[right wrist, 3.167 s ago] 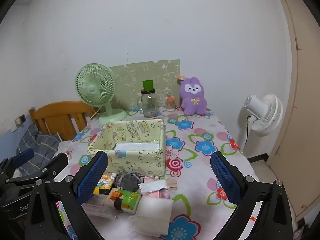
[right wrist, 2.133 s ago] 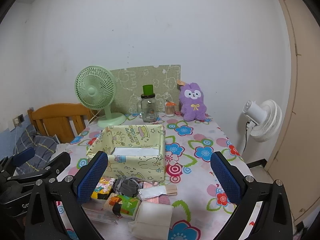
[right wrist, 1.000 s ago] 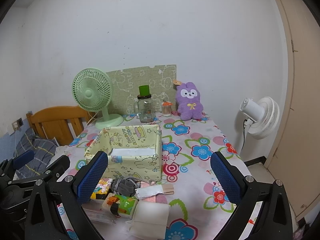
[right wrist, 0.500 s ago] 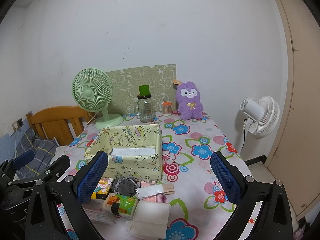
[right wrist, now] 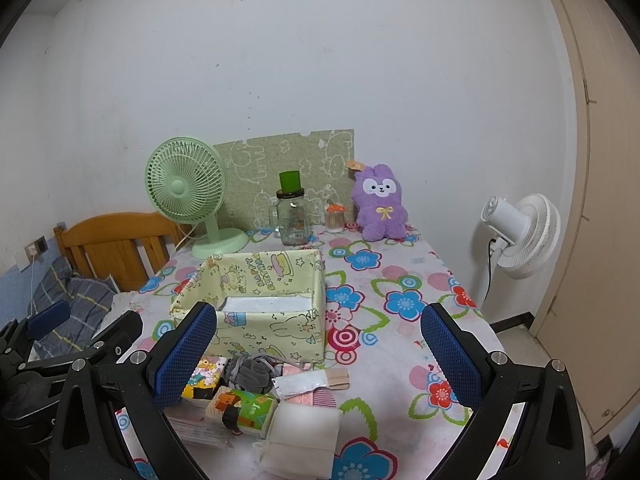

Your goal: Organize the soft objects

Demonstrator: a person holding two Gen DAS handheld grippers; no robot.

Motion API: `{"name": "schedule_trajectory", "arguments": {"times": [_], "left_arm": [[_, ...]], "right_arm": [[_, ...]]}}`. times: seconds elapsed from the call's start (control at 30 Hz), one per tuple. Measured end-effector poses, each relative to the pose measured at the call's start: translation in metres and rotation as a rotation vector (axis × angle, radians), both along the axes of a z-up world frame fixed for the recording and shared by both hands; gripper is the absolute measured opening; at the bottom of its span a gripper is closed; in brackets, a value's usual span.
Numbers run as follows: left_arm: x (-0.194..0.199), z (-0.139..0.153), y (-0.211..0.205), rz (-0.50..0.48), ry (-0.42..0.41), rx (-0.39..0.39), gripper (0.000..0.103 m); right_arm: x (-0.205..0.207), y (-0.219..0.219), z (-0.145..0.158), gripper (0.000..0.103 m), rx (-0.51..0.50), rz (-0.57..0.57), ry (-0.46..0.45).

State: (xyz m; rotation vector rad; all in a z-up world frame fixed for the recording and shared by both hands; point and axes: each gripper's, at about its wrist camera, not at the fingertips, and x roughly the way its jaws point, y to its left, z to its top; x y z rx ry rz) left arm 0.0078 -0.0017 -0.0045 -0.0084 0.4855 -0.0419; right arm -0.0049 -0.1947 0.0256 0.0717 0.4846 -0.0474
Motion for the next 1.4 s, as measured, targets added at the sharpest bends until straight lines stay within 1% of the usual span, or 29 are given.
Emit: {"name": "schedule_trajectory", "arguments": {"times": [0.17,0.23,0.4,0.6,0.9,1.13,1.27,1.4], "left_arm": [[0.0,-0.003,-0.003,-0.011,0.014,0.006,0.099],[0.002,-0.006,-0.005,-0.021,0.023,0.009,0.099],[0.005,-0.013,-0.008,-0.031,0.031,0.02,0.099],[0.011,-0.026,-0.011,-0.051,0.057,0.01,0.098],[0.016,-0.049,-0.015,-0.07,0.099,-0.004,0.096],[0.016,-0.069,-0.019,-0.092,0.133,-0.005,0.096],[0.017,-0.082,-0.023,-0.109,0.153,-0.024,0.096],[0.018,-0.092,-0.028,-0.128,0.176,-0.027,0.096]], "right_arm": [[0.003,0.001,-0.002,0.103,0.004,0.005,0.006],[0.005,0.003,-0.004,0.101,0.001,0.012,0.011],[0.011,0.009,-0.013,0.1,-0.001,0.037,0.026],[0.016,0.011,-0.025,0.099,0.012,0.044,0.049],[0.021,0.01,-0.049,0.098,0.05,0.046,0.096],[0.021,0.012,-0.067,0.098,0.043,0.048,0.14],[0.023,0.012,-0.077,0.096,0.035,0.048,0.165],[0.025,0.013,-0.086,0.095,0.031,0.053,0.191]]}}
